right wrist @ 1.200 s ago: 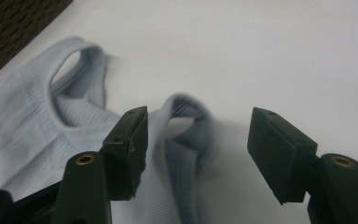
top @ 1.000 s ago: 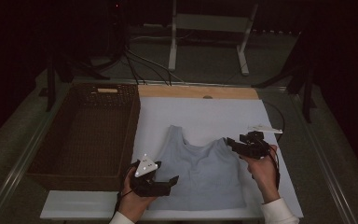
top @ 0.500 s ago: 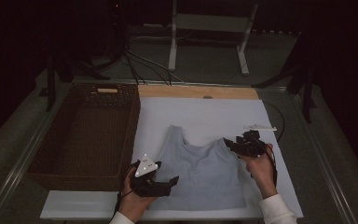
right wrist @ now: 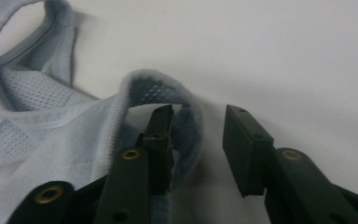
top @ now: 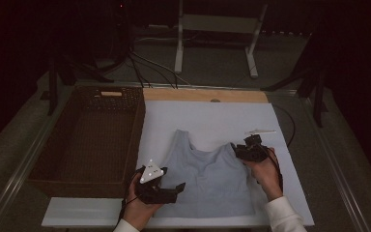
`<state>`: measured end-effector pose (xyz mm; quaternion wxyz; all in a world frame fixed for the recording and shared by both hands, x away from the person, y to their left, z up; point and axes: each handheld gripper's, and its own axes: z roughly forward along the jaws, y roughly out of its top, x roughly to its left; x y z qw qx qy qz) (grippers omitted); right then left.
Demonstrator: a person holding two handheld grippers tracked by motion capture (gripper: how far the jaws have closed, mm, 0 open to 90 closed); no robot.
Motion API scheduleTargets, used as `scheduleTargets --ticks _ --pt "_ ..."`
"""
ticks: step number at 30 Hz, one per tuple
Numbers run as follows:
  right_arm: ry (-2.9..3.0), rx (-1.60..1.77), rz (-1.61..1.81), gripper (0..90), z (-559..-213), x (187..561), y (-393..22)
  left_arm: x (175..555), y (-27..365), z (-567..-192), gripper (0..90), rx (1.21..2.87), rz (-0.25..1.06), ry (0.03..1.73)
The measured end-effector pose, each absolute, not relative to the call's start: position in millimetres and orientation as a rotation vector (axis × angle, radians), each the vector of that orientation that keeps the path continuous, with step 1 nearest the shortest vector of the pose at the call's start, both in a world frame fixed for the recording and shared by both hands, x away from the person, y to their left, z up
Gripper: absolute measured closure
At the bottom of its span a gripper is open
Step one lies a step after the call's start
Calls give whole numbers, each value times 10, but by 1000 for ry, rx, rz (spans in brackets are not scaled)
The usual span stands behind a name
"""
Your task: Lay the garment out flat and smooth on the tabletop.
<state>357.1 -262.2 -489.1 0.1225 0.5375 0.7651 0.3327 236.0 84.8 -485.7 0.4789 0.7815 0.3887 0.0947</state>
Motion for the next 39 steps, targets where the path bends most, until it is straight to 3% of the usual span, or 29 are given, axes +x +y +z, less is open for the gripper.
scheduleTargets --ticks 4,22,39 --pt "2227 1545 974 870 -4864 3575 -2592 2355 842 -4858 166 1912 228 947" --pt "2019 1434 936 885 -4426 3379 -2852 2334 842 -4863 167 1920 219 951" --pt "1941 1472 932 885 -4367 3349 -3025 2290 856 -5079 212 2043 191 992"
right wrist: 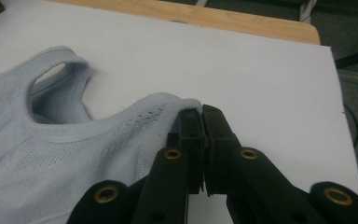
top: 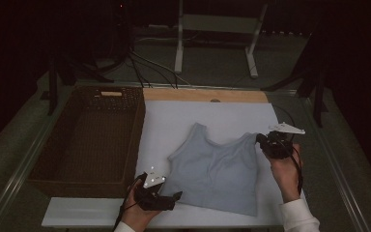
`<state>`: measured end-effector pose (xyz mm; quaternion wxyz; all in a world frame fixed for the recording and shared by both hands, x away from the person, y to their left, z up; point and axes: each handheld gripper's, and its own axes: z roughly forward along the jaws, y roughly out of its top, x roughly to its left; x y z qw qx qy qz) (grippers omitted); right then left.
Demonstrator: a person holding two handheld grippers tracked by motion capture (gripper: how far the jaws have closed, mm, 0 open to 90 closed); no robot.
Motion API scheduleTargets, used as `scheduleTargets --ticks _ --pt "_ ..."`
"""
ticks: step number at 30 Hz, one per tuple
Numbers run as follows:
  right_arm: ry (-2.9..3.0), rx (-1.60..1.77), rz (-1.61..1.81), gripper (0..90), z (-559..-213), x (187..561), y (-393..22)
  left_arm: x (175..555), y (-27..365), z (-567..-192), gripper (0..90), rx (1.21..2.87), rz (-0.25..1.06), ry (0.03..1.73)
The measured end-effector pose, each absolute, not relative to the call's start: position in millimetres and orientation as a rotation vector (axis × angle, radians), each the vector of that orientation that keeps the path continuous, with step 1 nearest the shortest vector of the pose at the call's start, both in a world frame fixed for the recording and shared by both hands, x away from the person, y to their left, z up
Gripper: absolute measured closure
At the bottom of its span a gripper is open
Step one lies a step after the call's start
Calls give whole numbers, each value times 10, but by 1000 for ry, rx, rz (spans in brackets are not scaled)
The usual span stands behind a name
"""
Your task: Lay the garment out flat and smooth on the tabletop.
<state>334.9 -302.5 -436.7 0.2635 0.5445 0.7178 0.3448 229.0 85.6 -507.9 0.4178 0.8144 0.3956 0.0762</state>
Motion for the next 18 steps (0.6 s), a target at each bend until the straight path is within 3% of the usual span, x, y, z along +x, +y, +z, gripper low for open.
scheduleTargets --ticks 3,10,14,18 --pt "1919 1485 931 884 -4358 3343 -3071 2306 814 -5109 320 2070 186 983" --pt "1909 1496 931 869 -4361 3343 -3132 2360 816 -5127 813 2084 210 1029" --pt "1923 1507 913 667 -4412 3360 -3119 2366 872 -5093 842 2069 234 1060" --pt "1951 1508 913 567 -4453 3334 -3105 2379 918 -5078 842 2065 259 1086"
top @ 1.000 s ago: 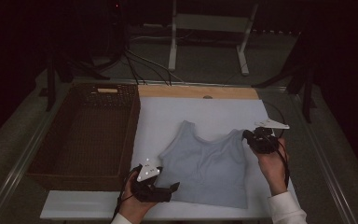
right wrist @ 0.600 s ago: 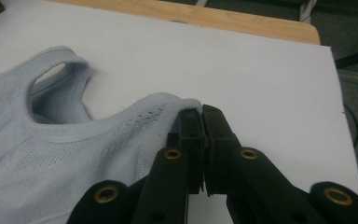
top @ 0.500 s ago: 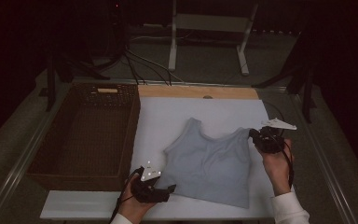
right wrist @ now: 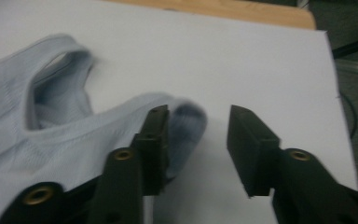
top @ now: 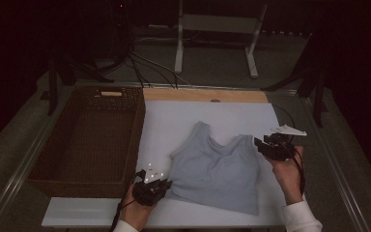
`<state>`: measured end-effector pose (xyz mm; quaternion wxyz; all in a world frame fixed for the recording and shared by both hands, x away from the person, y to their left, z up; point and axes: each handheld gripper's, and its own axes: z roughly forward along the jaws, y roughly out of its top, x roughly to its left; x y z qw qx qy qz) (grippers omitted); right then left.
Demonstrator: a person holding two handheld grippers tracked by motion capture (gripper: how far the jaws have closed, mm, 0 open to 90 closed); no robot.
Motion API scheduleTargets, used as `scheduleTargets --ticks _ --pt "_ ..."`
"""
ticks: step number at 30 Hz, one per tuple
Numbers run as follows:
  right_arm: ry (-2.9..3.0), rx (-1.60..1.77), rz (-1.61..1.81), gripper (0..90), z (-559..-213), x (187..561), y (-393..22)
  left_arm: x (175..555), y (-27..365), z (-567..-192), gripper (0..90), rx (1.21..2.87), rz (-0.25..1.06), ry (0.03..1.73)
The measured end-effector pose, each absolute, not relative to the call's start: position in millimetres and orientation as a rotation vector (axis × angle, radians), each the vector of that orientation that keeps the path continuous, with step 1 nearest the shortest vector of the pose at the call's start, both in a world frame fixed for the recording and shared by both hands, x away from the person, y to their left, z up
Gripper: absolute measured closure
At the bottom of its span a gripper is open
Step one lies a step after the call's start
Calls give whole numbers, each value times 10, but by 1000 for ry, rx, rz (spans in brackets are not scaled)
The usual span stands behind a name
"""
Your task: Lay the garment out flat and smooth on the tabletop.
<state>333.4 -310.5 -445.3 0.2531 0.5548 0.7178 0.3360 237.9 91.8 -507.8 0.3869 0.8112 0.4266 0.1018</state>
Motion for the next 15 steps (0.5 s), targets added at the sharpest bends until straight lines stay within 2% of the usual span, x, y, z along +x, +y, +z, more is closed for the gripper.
scheduleTargets --ticks 3,12,13,15 --pt "1981 1509 924 534 -4495 3276 -3084 2380 938 -5062 844 2066 273 1091" --pt "2105 1496 933 519 -4661 2989 -3011 2360 925 -5038 833 2083 339 1105" --pt "2113 1495 939 526 -4674 2960 -3007 2350 922 -5034 808 2080 345 1104" --pt "2131 1494 943 537 -4698 2914 -3002 2321 924 -5012 686 2058 337 1081"
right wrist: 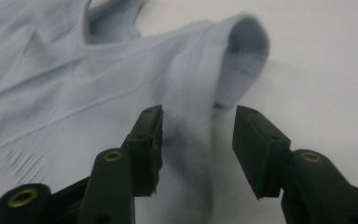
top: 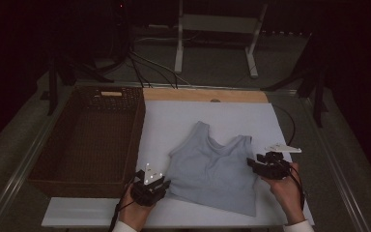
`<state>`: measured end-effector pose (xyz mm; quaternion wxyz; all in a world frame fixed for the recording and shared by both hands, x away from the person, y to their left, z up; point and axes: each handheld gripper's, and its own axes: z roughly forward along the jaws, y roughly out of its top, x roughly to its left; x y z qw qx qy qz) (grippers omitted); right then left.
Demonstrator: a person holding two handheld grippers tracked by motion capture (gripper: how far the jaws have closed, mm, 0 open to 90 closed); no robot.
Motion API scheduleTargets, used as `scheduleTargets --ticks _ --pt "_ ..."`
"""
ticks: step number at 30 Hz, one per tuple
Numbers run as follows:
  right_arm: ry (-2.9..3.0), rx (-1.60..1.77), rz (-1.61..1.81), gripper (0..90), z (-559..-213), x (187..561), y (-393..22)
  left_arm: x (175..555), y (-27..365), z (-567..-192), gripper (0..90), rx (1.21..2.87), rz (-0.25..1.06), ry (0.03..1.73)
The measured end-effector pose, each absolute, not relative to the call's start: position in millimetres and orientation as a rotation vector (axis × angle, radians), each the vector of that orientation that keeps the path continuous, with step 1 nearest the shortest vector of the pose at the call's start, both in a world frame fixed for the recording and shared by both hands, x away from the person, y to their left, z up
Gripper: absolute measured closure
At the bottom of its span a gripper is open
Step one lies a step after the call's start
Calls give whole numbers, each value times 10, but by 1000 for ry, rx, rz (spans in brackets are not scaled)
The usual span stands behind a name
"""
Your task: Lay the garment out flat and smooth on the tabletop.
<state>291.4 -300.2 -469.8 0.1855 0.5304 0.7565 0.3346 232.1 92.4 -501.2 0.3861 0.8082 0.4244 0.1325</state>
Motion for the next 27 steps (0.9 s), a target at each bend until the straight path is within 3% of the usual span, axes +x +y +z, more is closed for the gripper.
scheduleTargets --ticks 2,9,20,27 --pt "2147 1495 947 557 -4722 2883 -2999 2286 905 -4965 573 2032 348 1058" --pt "2153 1510 947 525 -4774 2835 -3011 2219 661 -4860 408 2002 331 941" --pt "2107 1522 969 374 -4728 2795 -3026 2248 73 -4914 400 2050 210 792" --pt "2080 1530 974 340 -4709 2779 -3062 2242 -142 -5017 392 2066 97 721"
